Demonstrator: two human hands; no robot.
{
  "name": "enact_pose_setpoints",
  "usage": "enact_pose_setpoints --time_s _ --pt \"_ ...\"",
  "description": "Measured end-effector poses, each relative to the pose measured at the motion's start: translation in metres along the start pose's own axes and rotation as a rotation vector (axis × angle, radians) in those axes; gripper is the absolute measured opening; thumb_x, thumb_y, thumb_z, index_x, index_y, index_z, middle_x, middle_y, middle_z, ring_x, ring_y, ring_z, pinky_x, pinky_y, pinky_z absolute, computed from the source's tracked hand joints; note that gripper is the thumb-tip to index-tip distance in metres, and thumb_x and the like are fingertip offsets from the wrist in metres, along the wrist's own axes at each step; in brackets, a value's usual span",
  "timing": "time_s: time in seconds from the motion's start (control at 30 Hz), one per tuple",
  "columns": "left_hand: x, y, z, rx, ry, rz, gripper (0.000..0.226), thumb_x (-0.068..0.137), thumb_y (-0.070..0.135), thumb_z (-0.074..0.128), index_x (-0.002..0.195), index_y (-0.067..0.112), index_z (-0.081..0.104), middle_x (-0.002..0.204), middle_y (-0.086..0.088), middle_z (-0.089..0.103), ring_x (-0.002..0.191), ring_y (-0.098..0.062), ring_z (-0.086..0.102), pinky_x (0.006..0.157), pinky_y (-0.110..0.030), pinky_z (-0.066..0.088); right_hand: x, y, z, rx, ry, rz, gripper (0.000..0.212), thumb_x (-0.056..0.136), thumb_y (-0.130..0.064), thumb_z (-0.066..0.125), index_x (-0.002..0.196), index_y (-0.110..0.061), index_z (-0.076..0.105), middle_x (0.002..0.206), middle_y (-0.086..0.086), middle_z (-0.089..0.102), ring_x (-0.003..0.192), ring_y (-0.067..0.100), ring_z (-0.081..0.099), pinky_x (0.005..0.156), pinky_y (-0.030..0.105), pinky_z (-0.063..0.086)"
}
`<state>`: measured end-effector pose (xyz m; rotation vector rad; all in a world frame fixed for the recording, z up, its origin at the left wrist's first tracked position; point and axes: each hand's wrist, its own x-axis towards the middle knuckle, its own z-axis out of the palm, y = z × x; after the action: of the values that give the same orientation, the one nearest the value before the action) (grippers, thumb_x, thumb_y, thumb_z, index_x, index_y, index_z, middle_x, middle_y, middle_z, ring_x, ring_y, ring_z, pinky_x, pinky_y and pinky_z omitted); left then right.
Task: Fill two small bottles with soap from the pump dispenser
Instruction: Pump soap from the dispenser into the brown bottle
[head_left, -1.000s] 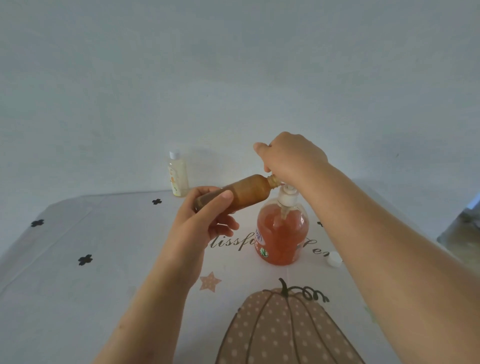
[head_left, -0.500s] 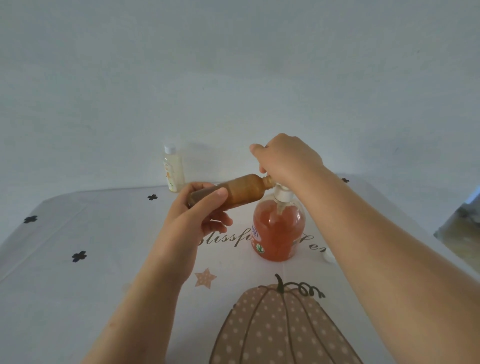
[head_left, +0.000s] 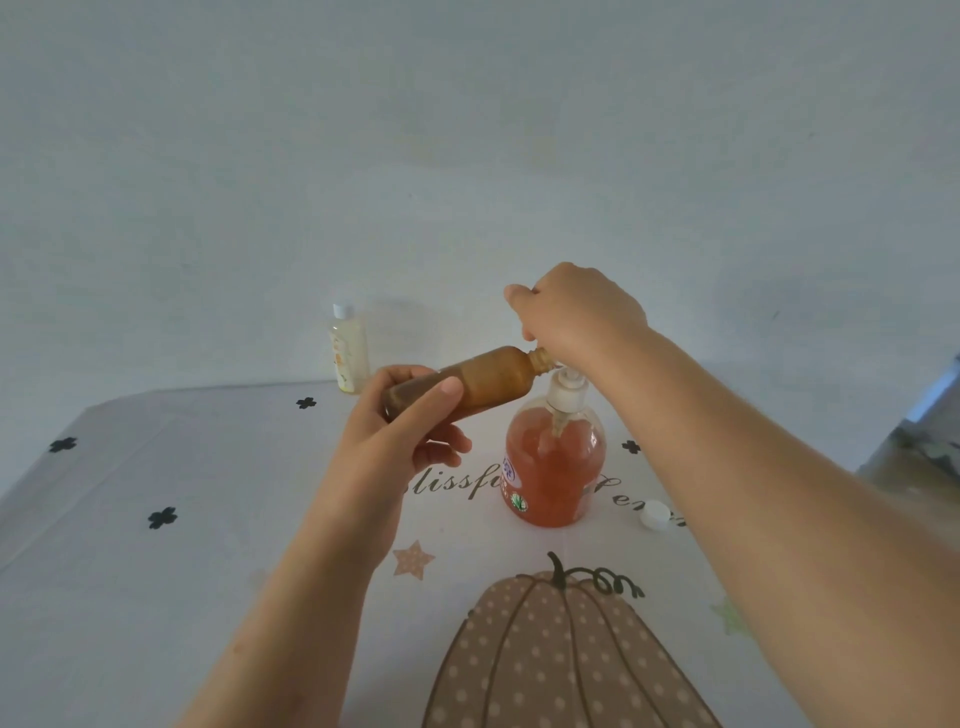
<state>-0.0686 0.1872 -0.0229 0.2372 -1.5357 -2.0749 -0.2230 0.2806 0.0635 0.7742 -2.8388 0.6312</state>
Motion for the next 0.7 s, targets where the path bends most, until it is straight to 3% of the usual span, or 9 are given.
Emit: enact_pose_setpoints --time_s 0.13,0.43,0.7 --pt "0.001 -0.001 0.000 0.011 0.009 -0.009 0.031 0.073 0.029 0.071 0.098 0.013 0.059 0.082 -0.008 0.066 0.063 -0.024 0.063 0.057 -0.029 0.051 0.003 0.000 0.003 0.028 -0.028 0.004 0.042 0.099 -0.040 0.042 0.093 -0.013 0.073 0.085 0.003 0.072 0.076 0.025 0.067 0.069 0.032 0.048" --pt "0.004 -0.002 -0.005 0.064 0.024 0.004 0.036 0.074 0.030 0.072 0.101 0.010 0.058 0.082 -0.007 0.069 0.066 -0.024 0.064 0.059 -0.032 0.051 0.007 0.006 0.017 0.062 -0.078 0.036 0.038 0.097 -0.042 0.046 0.094 -0.015 0.073 0.089 0.001 0.072 0.080 0.023 0.065 0.061 0.029 0.040" --pt "0.002 -0.004 -0.004 0.028 0.013 -0.016 0.032 0.074 0.028 0.072 0.098 0.011 0.058 0.084 -0.009 0.067 0.064 -0.025 0.062 0.058 -0.031 0.050 0.002 0.006 0.013 0.105 -0.061 0.052 0.036 0.095 -0.038 0.047 0.093 -0.013 0.073 0.088 0.002 0.074 0.081 0.025 0.068 0.069 0.031 0.048"
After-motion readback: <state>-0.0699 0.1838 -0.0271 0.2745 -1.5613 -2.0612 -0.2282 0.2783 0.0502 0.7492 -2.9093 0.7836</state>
